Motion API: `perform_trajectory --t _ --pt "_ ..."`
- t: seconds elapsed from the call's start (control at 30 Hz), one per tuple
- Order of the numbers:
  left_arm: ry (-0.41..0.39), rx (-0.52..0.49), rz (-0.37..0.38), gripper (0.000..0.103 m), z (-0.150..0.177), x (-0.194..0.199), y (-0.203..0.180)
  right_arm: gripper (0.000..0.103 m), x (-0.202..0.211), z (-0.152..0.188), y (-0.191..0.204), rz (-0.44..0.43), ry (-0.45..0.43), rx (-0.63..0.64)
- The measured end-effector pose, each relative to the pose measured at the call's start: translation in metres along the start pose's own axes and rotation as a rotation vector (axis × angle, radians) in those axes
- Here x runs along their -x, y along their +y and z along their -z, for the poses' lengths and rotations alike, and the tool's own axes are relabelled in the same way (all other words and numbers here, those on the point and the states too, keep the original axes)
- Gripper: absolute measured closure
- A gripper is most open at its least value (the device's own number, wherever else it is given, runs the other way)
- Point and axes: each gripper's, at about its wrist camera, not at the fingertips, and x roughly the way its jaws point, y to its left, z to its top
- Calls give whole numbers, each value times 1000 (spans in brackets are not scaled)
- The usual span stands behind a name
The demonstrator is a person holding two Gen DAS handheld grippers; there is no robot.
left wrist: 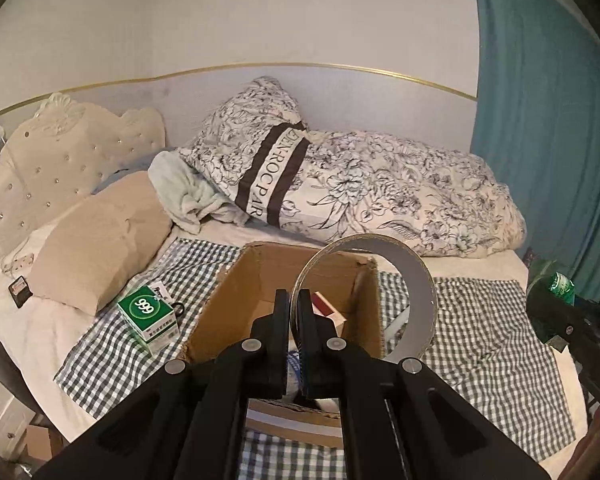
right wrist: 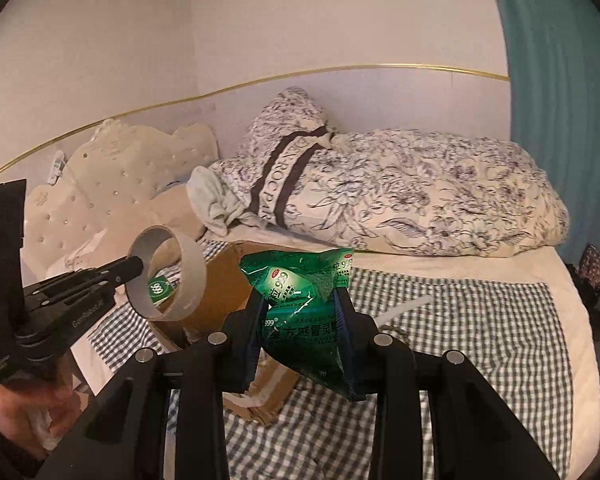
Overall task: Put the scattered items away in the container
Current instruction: 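Carry the tape roll and green packet over the cardboard box with both tools, then open both tools to drop the tape roll and green packet into the box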
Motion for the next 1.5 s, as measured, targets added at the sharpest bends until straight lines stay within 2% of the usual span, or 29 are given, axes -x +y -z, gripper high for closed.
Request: perform_trajectory --t 0.6,0.97,1.2,1.3,1.37,1.4,1.43,1.47,1.5 --pt "77 17 -59 100 0 -65 33 70 -81 -13 27 -80 60 30" --pt "215 25 -75 100 20 -131 45 70 -151 10 35 -118 196 58" --pt "274 33 -87 100 36 -156 49 69 -183 27 38 -162 269 75" --pt "289 38 -89 93 38 -162 48 68 -190 30 38 -167 288 85" --pt "290 44 -97 85 38 -163 48 58 -192 32 36 -161 283 90" --pt "287 46 -100 77 37 -162 48 55 -191 32 35 -155 278 87" --pt "284 48 -103 66 37 -161 48 48 -189 33 33 -152 270 81" --pt "277 51 -106 59 36 -160 48 43 -187 33 32 -150 262 73" --pt "270 56 -107 51 34 -157 48 42 -185 32 30 -148 254 67"
